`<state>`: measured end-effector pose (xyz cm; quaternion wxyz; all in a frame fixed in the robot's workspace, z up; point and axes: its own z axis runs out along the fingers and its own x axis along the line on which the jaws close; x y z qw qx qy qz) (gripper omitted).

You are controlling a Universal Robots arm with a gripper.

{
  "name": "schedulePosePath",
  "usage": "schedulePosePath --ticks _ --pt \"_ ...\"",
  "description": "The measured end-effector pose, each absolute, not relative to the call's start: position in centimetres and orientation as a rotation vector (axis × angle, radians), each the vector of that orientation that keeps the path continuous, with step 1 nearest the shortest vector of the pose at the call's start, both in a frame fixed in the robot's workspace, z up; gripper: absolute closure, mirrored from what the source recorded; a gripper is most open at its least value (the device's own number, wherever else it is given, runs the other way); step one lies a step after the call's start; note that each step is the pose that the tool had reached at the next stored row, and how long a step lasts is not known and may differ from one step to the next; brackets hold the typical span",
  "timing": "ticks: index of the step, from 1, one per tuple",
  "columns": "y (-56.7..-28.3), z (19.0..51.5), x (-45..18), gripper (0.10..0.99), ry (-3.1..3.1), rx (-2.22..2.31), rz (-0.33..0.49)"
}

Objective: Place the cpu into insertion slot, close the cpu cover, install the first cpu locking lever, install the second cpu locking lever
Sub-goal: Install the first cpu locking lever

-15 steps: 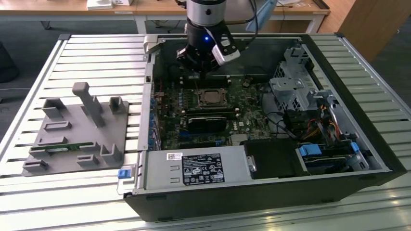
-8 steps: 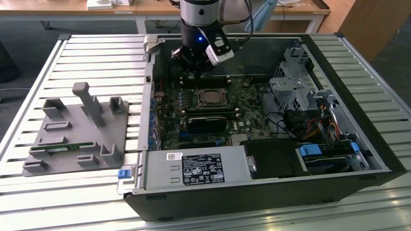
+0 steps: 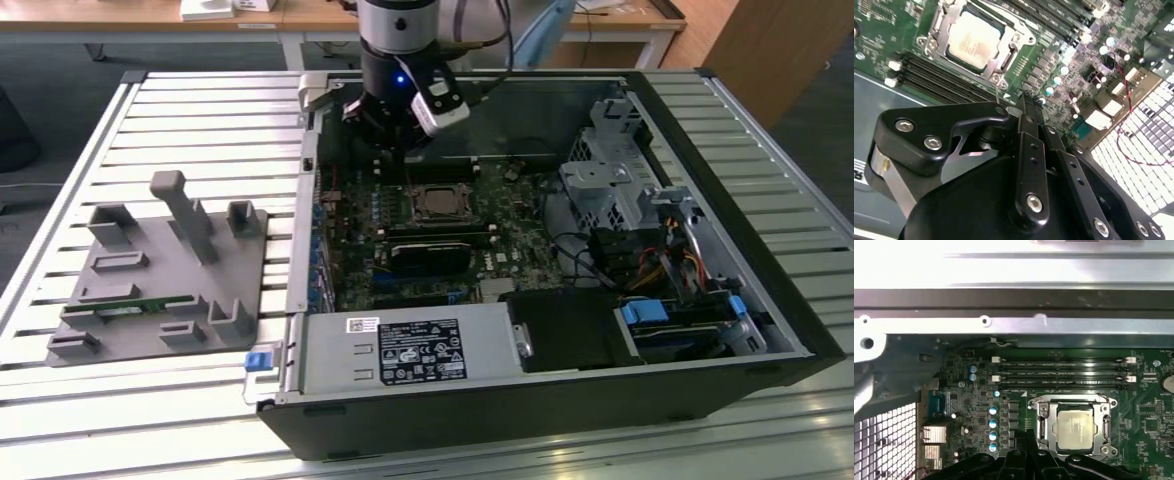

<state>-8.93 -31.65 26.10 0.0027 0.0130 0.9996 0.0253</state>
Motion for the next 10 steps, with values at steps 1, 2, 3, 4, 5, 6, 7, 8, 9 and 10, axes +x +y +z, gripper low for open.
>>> schedulePosePath --ticks 1,2,3,4,5,6,7,8,9,10 --pt "-31.5 26.1 -9.0 0.980 3.135 0.041 0.079" --pt "-31.4 26.1 -9.2 0.980 3.135 0.041 0.079" --pt "-31.2 26.0 -9.2 0.980 3.135 0.041 0.079" --pt "-31.0 26.0 -9.3 0.980 3.135 0.041 0.079" --pt "-30.9 26.0 -9.4 0.980 3.135 0.041 0.079" --pt "-30.7 25.9 -9.4 0.980 3.135 0.041 0.079" --pt "-30.5 25.9 -9.5 0.980 3.135 0.041 0.079" --pt "-30.4 25.9 -9.5 0.980 3.135 0.041 0.079" --pt "-30.2 25.8 -9.5 0.980 3.135 0.041 0.079" --pt "-29.9 25.7 -9.5 0.980 3.135 0.041 0.079"
